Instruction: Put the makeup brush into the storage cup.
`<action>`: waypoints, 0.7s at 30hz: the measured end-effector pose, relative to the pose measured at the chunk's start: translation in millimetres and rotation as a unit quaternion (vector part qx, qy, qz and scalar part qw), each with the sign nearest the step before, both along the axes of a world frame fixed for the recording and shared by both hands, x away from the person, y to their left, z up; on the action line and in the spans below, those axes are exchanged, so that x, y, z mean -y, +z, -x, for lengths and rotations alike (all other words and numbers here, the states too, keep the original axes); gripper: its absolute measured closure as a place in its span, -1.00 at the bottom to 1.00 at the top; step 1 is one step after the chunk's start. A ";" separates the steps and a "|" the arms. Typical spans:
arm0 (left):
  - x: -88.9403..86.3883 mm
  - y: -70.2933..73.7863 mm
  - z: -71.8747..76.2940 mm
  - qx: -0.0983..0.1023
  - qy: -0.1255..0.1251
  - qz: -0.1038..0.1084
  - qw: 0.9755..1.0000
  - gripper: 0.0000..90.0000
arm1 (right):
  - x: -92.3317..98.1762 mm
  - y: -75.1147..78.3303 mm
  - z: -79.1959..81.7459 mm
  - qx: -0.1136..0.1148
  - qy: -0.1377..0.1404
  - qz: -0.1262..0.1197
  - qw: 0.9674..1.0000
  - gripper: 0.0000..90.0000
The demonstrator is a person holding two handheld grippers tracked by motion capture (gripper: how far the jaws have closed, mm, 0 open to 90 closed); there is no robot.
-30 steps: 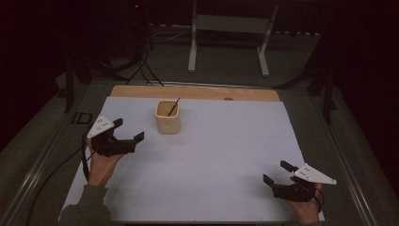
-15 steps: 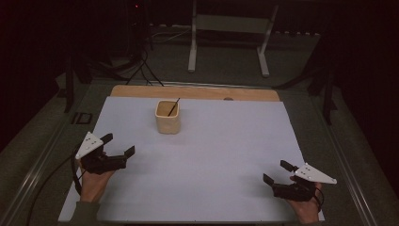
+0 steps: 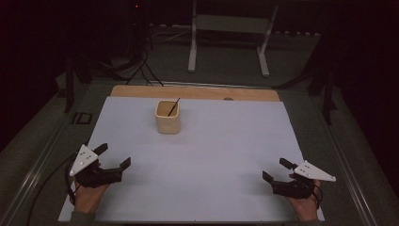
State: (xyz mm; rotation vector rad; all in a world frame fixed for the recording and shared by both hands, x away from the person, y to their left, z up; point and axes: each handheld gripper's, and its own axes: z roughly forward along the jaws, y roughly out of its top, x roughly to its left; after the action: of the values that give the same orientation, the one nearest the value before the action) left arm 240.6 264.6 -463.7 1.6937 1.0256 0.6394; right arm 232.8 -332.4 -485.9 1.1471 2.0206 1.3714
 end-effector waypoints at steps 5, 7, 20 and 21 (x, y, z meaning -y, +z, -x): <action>-4.8 -2.1 6.3 0.003 0.001 -0.004 1.000 -0.95 | 0.6 1.5 -2.5 0.011 0.000 -0.001 1.000 -0.77; -6.4 -2.6 7.4 0.006 0.003 -0.004 1.000 -0.95 | 1.3 2.2 -2.6 0.015 -0.001 -0.001 1.000 -0.77; -9.9 -3.1 6.1 0.022 0.023 -0.008 0.999 -0.95 | 5.8 1.0 -9.1 0.027 -0.004 -0.004 1.000 -0.78; -10.2 -3.4 5.8 0.023 0.025 -0.008 0.999 -0.95 | 6.3 0.9 -8.7 0.028 -0.004 -0.004 1.000 -0.78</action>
State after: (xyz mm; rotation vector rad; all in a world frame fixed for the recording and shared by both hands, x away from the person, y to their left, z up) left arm 234.8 274.8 -467.2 1.6646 1.0345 0.7185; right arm 241.5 -338.7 -485.0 1.1077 1.9716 1.3930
